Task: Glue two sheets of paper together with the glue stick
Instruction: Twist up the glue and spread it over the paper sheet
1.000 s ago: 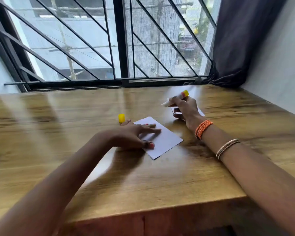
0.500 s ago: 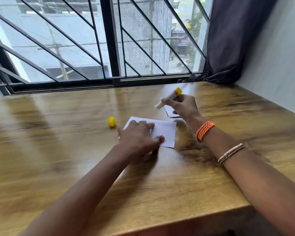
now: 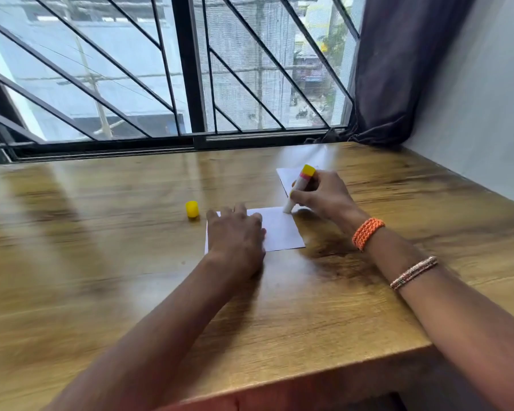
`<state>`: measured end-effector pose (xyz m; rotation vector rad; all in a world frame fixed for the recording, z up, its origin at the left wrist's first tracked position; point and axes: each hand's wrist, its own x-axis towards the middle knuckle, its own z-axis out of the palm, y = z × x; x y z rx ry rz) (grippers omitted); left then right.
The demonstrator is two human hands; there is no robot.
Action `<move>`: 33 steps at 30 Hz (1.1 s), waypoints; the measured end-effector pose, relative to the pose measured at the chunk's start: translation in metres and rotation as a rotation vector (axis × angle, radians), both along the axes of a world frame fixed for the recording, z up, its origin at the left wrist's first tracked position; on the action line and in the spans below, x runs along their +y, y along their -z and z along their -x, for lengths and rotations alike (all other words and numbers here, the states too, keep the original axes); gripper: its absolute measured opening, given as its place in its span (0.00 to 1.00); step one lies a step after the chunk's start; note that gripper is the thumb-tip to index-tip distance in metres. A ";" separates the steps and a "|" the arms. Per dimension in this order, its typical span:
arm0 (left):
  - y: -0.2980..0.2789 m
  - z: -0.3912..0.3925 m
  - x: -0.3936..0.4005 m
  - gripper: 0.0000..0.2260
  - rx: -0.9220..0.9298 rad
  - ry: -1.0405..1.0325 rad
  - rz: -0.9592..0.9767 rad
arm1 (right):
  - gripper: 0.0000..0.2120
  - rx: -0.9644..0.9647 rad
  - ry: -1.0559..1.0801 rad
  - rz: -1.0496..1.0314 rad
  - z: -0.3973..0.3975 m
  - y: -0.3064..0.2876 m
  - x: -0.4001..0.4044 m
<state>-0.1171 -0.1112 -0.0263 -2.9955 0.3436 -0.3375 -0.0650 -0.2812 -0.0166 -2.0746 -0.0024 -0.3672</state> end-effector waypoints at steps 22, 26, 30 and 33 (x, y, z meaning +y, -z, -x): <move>0.009 -0.008 0.006 0.23 0.093 0.063 -0.007 | 0.04 -0.025 0.076 -0.009 0.006 0.002 0.001; 0.008 -0.008 0.006 0.22 0.076 0.072 -0.013 | 0.04 -0.027 0.081 0.010 0.006 0.003 0.001; 0.009 -0.008 0.006 0.23 0.057 0.074 -0.029 | 0.04 -0.020 0.088 0.046 0.007 0.006 0.000; 0.009 -0.008 0.005 0.23 0.056 0.067 -0.037 | 0.04 -0.023 0.092 0.051 0.009 0.006 0.000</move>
